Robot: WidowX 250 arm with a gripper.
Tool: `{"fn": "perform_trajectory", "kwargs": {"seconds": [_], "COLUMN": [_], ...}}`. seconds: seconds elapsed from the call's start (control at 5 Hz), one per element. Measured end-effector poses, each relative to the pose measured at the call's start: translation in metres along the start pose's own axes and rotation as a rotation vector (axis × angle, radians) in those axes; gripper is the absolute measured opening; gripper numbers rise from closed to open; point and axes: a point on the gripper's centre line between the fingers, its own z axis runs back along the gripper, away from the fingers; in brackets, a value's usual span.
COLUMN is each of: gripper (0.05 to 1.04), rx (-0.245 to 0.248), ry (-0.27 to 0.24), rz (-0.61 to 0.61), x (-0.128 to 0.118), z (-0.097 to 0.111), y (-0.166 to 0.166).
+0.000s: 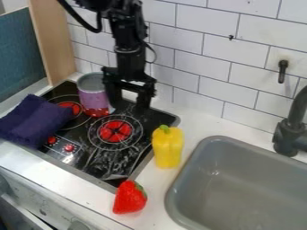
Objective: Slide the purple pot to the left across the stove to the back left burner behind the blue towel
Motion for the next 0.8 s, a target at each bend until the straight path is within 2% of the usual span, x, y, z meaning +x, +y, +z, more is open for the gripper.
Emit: {"fn": "perform_trajectory", "kwargs": {"seconds": [0.6, 0.8], "gripper": [1.000, 1.000], "rx": [0.034, 0.044], "ry": [-0.025, -0.037], "rz": [0.113, 0.121], "x": [-0.001, 0.002], "z": [0.008, 0.013], "y": [0.054, 0.063]}}
